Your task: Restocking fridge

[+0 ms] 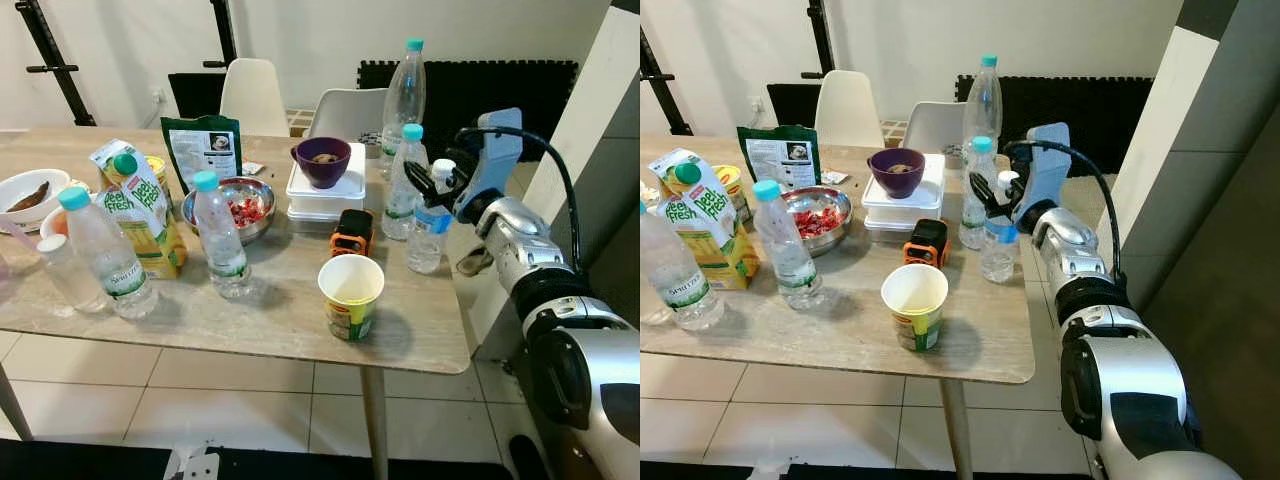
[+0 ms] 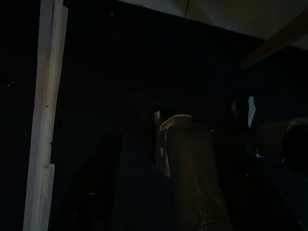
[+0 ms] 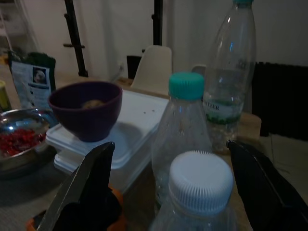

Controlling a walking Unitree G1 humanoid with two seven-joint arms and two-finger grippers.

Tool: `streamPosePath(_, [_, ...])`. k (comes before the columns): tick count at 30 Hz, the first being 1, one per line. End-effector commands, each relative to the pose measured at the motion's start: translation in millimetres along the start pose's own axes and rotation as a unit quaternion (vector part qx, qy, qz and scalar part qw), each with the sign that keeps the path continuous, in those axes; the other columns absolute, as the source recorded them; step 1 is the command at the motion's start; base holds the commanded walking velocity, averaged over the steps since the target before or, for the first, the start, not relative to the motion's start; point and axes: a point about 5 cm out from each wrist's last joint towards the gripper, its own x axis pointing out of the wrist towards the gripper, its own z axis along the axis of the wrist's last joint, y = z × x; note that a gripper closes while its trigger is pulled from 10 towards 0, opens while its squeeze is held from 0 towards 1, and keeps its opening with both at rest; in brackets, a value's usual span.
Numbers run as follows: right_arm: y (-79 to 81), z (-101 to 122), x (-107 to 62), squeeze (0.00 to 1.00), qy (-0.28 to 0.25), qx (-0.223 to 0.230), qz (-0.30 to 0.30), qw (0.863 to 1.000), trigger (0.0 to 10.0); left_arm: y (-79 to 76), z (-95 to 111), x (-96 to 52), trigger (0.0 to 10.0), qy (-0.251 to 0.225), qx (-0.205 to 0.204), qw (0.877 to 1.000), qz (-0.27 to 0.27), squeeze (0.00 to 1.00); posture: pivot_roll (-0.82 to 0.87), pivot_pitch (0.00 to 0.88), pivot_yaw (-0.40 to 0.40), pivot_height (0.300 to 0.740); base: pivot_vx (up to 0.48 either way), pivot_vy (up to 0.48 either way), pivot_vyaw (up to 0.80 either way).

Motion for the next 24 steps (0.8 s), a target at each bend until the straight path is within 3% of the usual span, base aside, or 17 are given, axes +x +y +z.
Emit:
streamPosePath(1, [0.8,-3.1,0.6,0.0,0.015,0.0,-0.003,1.0,10.0,-3.7,-5.0,0.1,10.0,0.009,0.007,1.0,-0.004,0.0,0.03,0.0,-0.005,0.74,0.0,0.0,0.0])
streamPosePath(9, [1.1,-3.9,0.7,0.0,0.016,0.005,-0.006,1.0,10.0,-3.8,-5.6,0.1,10.0,0.009,0.006,1.0,-0.004,0.0,0.03,0.0,-0.006,0.74,0.0,0.0,0.0])
streamPosePath(10, [0.9,-5.2,0.5,0.0,0.02,0.004,-0.009,1.0,0.0,-3.9,-5.7,0.1,10.0,0.009,0.005,1.0,-0.004,0.0,0.03,0.0,-0.008,0.74,0.0,0.0,0.0])
streamPosePath(24, [-3.0,-8.4,-1.6,0.0,0.034,-0.009,-0.021,0.999,0.0,-4.7,-5.5,0.3,10.0,0.009,0.005,1.0,-0.005,0.0,0.03,0.0,-0.004,0.74,0.0,0.0,0.0])
